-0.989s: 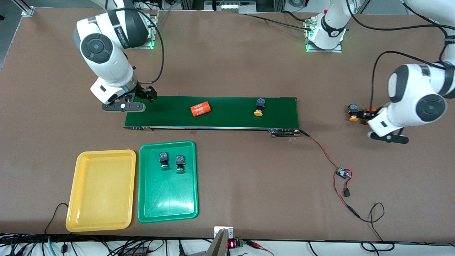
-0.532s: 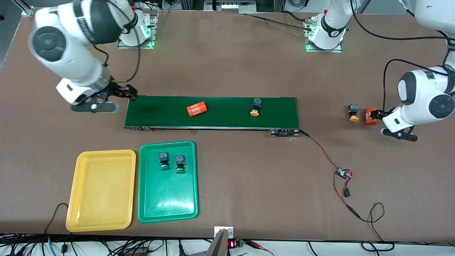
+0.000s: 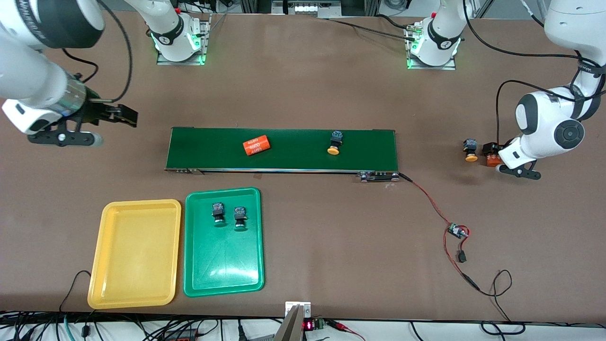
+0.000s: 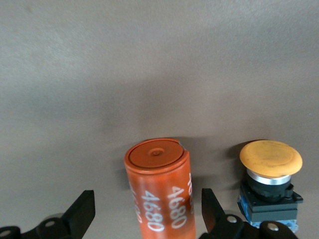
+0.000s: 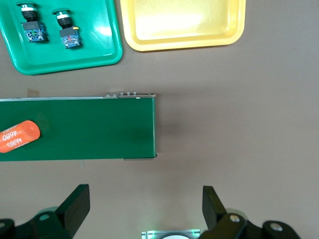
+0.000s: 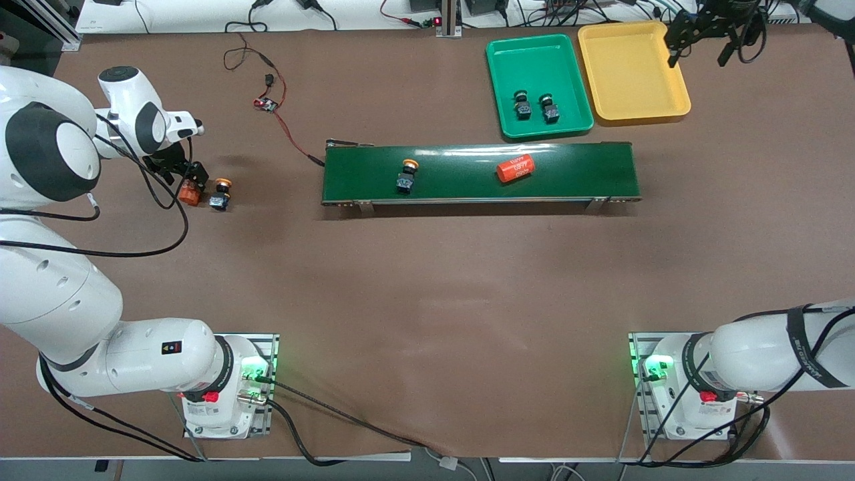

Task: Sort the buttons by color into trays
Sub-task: 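Reach the left gripper to the orange cylinder and grasp it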

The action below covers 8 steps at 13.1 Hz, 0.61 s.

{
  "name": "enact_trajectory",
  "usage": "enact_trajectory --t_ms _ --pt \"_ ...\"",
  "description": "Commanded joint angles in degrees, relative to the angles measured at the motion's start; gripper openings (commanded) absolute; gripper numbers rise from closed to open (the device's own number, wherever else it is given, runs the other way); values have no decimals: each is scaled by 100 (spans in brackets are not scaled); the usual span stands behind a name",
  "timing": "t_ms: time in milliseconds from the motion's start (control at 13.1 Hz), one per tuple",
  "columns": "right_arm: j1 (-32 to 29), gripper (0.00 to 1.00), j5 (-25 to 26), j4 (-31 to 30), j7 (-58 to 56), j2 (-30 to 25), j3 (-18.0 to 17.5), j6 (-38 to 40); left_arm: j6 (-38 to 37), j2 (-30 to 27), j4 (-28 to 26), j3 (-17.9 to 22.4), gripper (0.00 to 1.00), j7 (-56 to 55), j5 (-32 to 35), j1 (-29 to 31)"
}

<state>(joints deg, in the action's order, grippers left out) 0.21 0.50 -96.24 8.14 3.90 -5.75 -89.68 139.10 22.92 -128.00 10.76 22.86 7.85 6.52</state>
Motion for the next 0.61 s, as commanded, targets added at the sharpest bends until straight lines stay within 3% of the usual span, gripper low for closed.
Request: enact_trajectory --t_ms 0,152,304,532 --pt "-460 100 -340 17 -321 -152 -93 249 21 19 12 14 46 113 -125 7" --pt "-408 100 -331 26 -234 -135 -93 311 -136 -120 91 -4 23 105 -117 -19" --pt "-355 100 -252 157 -339 -38 -102 320 -967 -367 423 -152 19 87 -134 -63" --pt "-346 100 -156 167 -339 -38 -111 337 -2716 -517 1468 -845 19 -27 -291 -72"
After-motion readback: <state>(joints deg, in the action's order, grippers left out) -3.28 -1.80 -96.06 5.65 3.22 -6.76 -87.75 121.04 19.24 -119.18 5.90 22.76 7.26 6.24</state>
